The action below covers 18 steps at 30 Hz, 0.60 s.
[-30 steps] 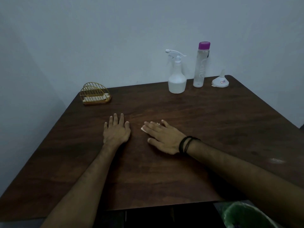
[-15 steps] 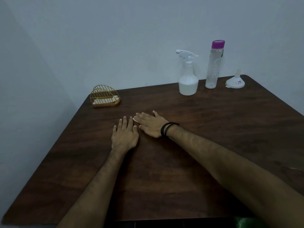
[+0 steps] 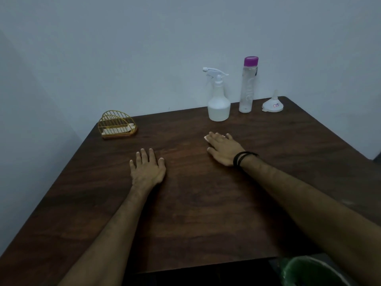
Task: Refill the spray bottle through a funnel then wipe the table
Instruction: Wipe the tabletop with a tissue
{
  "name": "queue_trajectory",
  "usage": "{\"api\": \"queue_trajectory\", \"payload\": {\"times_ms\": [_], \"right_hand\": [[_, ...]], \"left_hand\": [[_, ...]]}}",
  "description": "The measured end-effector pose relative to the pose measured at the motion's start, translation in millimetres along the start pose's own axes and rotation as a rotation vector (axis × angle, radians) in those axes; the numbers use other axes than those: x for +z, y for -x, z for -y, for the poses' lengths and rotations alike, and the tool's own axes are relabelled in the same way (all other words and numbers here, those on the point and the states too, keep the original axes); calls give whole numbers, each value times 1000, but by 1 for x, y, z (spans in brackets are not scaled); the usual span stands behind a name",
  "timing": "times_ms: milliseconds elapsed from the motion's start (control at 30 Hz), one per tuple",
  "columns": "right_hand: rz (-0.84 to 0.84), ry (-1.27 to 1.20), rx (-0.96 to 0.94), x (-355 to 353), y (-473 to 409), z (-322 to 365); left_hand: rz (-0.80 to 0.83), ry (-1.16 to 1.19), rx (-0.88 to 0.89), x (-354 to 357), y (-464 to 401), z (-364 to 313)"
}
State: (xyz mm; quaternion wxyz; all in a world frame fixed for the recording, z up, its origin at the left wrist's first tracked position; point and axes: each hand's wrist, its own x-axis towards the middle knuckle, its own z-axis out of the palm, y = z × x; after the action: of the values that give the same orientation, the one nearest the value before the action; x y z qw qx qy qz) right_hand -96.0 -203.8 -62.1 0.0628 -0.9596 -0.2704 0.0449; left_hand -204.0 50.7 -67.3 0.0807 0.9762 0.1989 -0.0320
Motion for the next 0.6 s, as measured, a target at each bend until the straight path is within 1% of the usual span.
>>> {"api": "queue_trajectory", "payload": {"times_ms": [67,133,233,300,367,433,533,600], "right_hand": [[-8,3,-60,2,23,12],[-10,16,-116,5,46,19],[10,33,-156,4,73,7],[10,53,-86,-4,78,-18],[-3,73,43,-12,78,-43],[-20,38,119,-14,78,-53],[-106,-59,106,-8,87,-35],[-152,-80,32,-3,99,-17]], "left_hand": [[9,0,9,1,3,-17],[14,2,69,4,10,-40],[4,15,140,10,20,-63],[7,15,164,11,24,-65],[12,6,193,12,30,-64],[5,2,215,14,37,-65],[3,7,223,16,44,-70],[5,13,221,16,48,-74]]}}
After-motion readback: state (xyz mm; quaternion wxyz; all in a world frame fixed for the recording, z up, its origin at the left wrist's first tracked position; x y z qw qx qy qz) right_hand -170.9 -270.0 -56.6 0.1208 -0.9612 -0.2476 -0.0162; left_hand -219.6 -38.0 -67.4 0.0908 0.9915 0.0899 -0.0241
